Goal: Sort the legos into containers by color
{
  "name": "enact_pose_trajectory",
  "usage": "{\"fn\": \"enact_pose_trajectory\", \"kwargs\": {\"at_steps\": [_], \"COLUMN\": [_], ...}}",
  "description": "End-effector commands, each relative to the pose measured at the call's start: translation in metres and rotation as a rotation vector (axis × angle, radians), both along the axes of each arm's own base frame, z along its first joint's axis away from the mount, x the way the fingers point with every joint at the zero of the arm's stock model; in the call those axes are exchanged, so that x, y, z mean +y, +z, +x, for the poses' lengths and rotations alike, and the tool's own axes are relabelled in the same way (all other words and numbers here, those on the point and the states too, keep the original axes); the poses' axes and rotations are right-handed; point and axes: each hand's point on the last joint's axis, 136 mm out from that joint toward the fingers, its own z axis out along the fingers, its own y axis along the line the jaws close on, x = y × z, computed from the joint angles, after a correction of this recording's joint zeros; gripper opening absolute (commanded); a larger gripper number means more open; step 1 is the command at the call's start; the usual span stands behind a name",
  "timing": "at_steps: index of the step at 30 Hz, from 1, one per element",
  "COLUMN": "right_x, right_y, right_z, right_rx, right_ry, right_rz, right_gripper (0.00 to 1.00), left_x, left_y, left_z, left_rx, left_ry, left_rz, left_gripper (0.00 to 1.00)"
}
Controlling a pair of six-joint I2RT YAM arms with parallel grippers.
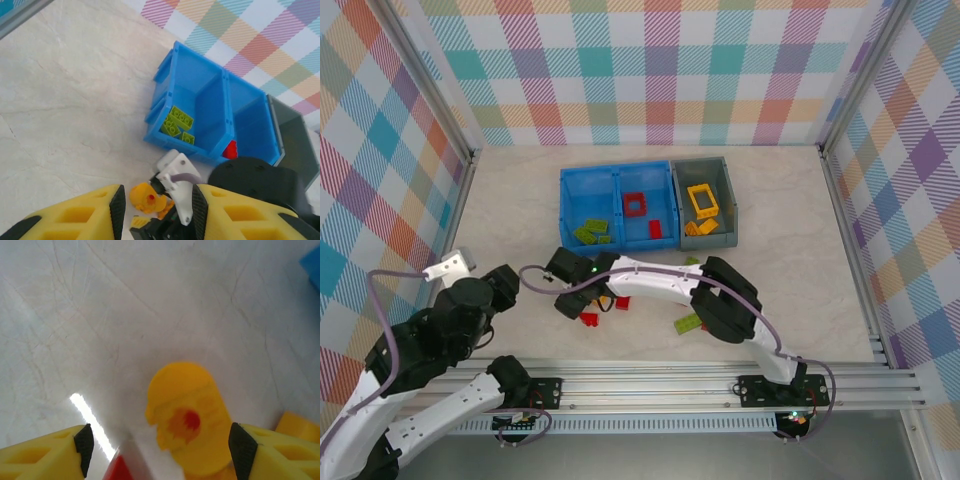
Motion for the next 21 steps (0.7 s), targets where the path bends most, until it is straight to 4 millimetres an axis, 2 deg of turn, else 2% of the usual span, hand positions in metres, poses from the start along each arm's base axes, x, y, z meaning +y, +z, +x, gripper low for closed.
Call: {"fn": "enact_pose_trajectory", "kwargs": {"at_steps": [1, 8, 10, 16, 19, 21], "right_x": [-0.003, -0.013, -0.014, -0.011, -0.007, -0.004], "right_y": [-0.008, -0.031, -0.034, -0.036, -0.026, -0.011], "right_z": [0.008, 0.017, 0.017, 0.019, 0.02, 0.022], "right_rx": [-0.051, -0.058, -0.049, -0.025, -0.032, -0.049], "right_ry": [0.131, 0.148, 0.143, 0.13, 0.121, 0.109], "right_rz": [-0.104, -0.208, -0.21, -0.186, -0.153, -0.12], "right_gripper": [0.75, 0.75, 0.72, 0.51, 0.41, 0.37], "left_x": [0.011, 0.011, 0.01, 0.005, 0.002, -0.001], "left_y": [0.012, 0.014, 0.014, 0.015, 0.014, 0.012], "left_z": [-0.006, -0.008, -0.007, -0.005, -0.003, -0.002], "left_rx": [-0.037, -0.033, -0.03, -0.028, -0.024, -0.017], "left_ry": [0.015, 0.003, -0.004, -0.014, -0.021, -0.031], "left_rz": [0.007, 0.004, 0.004, 0.003, 0.006, 0.008], "left_gripper": [0.42, 0.42, 0.42, 0.42, 0.42, 0.42]}}
